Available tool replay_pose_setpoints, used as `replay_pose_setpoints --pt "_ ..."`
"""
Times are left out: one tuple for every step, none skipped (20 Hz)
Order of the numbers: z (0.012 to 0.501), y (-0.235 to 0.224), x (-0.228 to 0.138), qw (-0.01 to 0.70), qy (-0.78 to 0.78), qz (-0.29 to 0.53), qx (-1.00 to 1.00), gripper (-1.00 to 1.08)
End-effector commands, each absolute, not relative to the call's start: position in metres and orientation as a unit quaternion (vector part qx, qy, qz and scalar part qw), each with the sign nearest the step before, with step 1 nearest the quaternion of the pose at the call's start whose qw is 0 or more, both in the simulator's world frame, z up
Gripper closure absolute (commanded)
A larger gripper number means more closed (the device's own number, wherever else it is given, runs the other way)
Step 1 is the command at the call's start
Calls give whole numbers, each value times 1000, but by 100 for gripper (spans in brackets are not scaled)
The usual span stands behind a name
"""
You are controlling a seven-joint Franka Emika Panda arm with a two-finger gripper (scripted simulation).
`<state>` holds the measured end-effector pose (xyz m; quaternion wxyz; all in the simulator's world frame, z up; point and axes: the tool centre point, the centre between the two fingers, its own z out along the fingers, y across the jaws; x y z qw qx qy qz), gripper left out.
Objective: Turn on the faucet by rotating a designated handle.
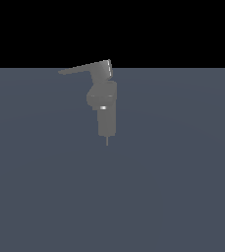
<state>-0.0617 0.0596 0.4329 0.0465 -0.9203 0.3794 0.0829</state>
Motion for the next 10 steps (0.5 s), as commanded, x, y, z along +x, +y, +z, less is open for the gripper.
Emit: replay_pose_setpoints --pt "423 65 -48 42 410 89 -907 108" --pt "419 67 -43 39 422 91 -901 108" --pt "414 69 -37 37 433 93 -896 108" --pt "410 71 -32 34 445 95 -890 108" --pt "406 73 -27 32 456 97 -884 108" --pt "401 75 -22 29 468 98 -878 108" --pt "396 77 -17 26 479 100 -872 108" --pt "392 79 -12 22 490 101 -865 108" --pt "387 82 -7 19 502 102 -859 108" --pt "382 84 -2 16 513 103 -852 108"
